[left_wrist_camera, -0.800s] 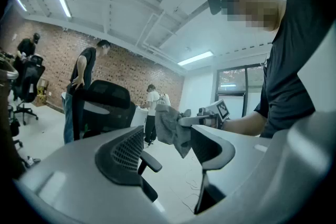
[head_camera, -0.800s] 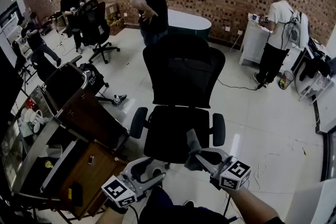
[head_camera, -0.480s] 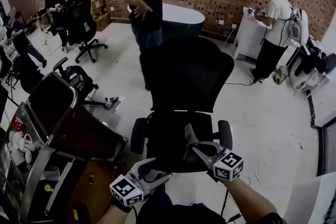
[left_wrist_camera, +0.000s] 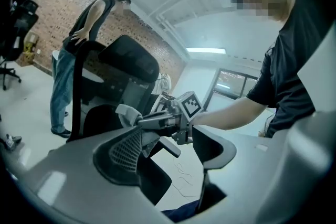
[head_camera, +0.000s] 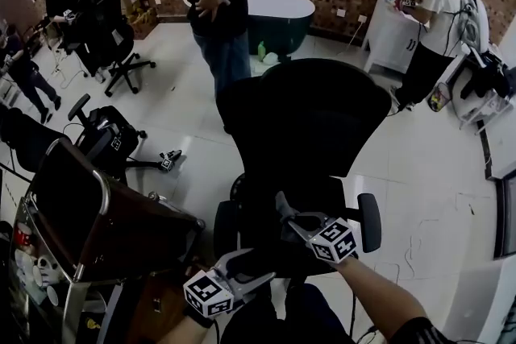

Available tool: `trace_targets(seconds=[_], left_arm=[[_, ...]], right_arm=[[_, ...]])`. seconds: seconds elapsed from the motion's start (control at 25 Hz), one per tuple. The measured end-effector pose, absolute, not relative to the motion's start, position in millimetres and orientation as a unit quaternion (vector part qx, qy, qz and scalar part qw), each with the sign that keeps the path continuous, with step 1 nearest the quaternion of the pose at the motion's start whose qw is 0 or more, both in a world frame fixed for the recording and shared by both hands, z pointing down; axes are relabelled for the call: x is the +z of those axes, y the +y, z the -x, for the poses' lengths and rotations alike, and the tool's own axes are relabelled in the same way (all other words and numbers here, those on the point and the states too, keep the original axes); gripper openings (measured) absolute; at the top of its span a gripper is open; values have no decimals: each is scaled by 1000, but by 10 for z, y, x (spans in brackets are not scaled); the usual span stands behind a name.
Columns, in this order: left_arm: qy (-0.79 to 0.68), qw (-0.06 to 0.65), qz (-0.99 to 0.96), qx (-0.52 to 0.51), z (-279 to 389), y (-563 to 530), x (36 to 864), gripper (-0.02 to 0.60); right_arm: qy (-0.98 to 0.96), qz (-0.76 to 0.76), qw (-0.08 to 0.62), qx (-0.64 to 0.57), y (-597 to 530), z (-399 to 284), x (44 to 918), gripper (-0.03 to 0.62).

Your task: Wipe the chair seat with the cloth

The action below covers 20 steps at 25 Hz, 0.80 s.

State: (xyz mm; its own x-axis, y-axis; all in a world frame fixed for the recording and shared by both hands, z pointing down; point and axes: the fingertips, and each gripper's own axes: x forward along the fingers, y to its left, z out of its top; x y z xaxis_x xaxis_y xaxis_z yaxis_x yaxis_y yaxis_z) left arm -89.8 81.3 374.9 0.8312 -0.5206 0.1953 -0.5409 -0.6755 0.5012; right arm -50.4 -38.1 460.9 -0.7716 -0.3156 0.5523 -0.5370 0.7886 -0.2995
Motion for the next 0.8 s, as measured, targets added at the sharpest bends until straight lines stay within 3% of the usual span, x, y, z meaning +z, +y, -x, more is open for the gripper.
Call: trace_targets(seconds=[0.44, 0.8], left_arm=[[-349, 369, -861, 17, 1004, 141, 4892, 322], [-337, 388, -858, 9, 882, -145, 5409, 322]], right_arm=[[-873, -166, 411, 202, -1221, 1216, 6869, 32], [-876, -126, 447, 129, -1469, 1679, 7901, 32]])
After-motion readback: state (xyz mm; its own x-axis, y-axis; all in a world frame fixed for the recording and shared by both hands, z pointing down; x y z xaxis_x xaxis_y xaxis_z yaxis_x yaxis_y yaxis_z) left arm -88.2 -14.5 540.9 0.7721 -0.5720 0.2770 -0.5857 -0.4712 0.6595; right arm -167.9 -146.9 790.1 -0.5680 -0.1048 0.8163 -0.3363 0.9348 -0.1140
